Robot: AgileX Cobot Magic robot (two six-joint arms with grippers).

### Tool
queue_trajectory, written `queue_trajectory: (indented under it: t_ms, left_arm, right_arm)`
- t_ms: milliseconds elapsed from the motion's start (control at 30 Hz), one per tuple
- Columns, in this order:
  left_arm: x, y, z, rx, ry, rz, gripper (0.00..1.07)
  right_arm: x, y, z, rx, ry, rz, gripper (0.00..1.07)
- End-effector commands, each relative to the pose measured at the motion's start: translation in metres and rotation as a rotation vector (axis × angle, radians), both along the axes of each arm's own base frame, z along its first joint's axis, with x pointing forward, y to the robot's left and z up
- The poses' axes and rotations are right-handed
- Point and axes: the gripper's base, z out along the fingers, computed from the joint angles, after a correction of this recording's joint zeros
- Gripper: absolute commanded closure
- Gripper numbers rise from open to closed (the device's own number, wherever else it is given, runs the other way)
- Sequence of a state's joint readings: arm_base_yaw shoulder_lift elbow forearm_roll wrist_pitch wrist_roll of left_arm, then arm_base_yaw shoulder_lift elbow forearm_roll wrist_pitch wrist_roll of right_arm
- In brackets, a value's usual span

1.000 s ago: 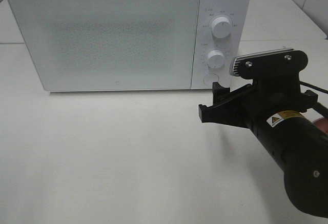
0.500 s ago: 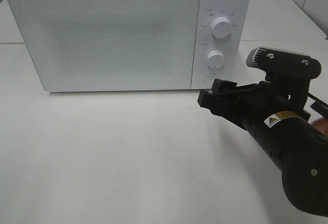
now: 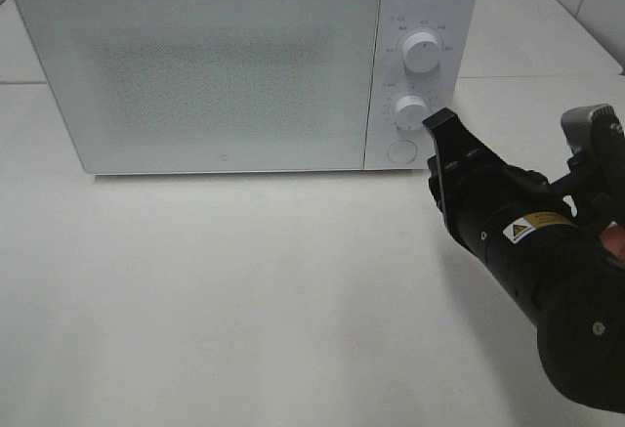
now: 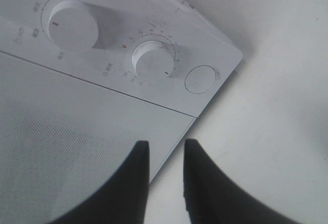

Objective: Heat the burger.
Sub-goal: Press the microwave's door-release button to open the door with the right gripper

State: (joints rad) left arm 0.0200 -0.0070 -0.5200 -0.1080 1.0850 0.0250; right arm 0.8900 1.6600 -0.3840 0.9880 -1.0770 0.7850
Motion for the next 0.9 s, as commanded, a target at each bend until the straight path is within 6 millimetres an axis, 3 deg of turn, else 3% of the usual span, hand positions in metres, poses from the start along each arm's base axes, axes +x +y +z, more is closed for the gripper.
queue_trajectory:
  t_ms: [33,200,567,900]
  left_arm:
    - [-0.003,0.0,0.0,-0.005,-0.033,0.002,0.09]
    - [-0.003,0.0,0.0,-0.005,-0.033,0.002,0.09]
    - [-0.003,0.0,0.0,-0.005,-0.033,0.002,0.09]
    - [-0.003,0.0,0.0,-0.004,-0.033,0.002,0.09]
  right_arm:
    - [0.0,0.002,0.002,0.152,0.006,-0.048,0.98]
    - [-0.001,0.003,-0.002,0.273,0.057,-0.086,1.07]
    - [0.001,0.001,-0.006,0.334,0.071,-0.15,1.07]
    - [0.021,0.013,-0.014,0.335,0.08,-0.162,1.07]
